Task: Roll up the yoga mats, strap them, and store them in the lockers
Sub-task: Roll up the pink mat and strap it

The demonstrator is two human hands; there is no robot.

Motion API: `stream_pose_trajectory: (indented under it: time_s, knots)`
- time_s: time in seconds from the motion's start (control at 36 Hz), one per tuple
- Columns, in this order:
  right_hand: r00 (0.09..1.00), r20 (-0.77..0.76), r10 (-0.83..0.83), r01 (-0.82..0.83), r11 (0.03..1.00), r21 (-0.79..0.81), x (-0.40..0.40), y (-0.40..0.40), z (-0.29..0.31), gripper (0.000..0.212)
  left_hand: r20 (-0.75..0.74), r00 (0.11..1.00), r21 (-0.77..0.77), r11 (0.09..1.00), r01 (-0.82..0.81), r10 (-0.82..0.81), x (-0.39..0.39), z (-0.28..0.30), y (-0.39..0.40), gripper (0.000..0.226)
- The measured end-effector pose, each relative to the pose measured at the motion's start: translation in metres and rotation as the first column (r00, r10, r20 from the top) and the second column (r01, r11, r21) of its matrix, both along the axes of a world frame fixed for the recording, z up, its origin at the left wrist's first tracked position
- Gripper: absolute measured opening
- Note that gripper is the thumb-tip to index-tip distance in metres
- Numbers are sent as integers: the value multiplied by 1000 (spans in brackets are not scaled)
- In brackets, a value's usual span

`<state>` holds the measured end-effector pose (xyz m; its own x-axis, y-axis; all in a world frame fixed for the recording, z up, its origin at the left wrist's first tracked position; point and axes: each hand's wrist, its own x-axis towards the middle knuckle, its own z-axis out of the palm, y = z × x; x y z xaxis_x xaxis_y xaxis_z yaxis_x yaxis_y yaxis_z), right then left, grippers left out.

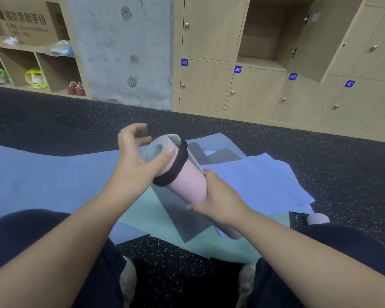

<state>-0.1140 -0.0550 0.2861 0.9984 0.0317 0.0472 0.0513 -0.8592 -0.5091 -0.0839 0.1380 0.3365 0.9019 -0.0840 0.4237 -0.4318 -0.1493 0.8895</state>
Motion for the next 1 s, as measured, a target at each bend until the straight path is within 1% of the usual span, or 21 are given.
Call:
stream_pose_trajectory:
  time_s: [0.06,0.14,0.17,0.25,0.28,0.33,0.36,0.42,0.44,0.56,0.64,0.72,0.78,0.83,0.86,0.94,1.0]
  knots:
    - [1000,13,-27,26,998,61,1,3,1,72,-27,1000,-76,997,-8,6,1,-2,-3,82]
    - [999,18,-51,47,988,149,2,9,2,70,-92,995,-185,983,25,-42,5,-6,-9,78]
    - [999,18,-44,41,986,159,1,11,2,70,-113,992,-205,978,24,-48,7,-7,-11,75]
    - [999,21,-31,26,983,184,-1,15,5,67,-136,990,-228,974,0,-32,11,-10,-13,51]
    - [999,23,-33,28,981,194,-2,16,6,66,-144,989,-217,976,-5,-27,13,-11,-13,48]
    - [999,29,-38,31,979,201,-2,16,9,64,-143,990,-147,989,-17,-4,14,-15,-12,51]
    - [999,33,-42,35,980,197,-1,16,11,63,-120,992,-73,996,-46,37,13,-18,-12,53]
    - [998,35,-60,52,980,195,1,15,12,61,-34,991,86,988,-130,133,9,-22,-13,52]
    - [997,31,-70,62,977,205,2,15,12,61,15,988,129,979,-156,156,7,-24,-14,48]
    - [997,7,-75,70,961,267,3,14,11,72,126,969,177,957,-232,212,6,-19,-16,38]
    - [998,6,-70,66,967,245,2,15,12,73,142,968,229,944,-236,207,7,-15,-13,25]
    - [996,9,-83,80,976,201,4,15,12,65,191,965,331,914,-236,180,8,-15,-11,14]
    - [995,13,-100,96,983,153,5,16,11,60,252,954,391,885,-252,160,6,-15,-12,21]
    - [993,18,-119,117,991,68,5,19,9,61,374,920,480,825,-299,116,3,-16,-15,32]
    - [991,23,-129,128,991,27,5,20,9,62,409,906,508,797,-326,110,2,-17,-16,33]
    - [986,47,-159,161,986,-39,4,22,11,63,445,888,556,741,-376,116,-1,-18,-19,19]
    - [984,66,-166,171,982,-79,4,23,13,67,431,893,565,732,-380,131,-1,-17,-19,14]
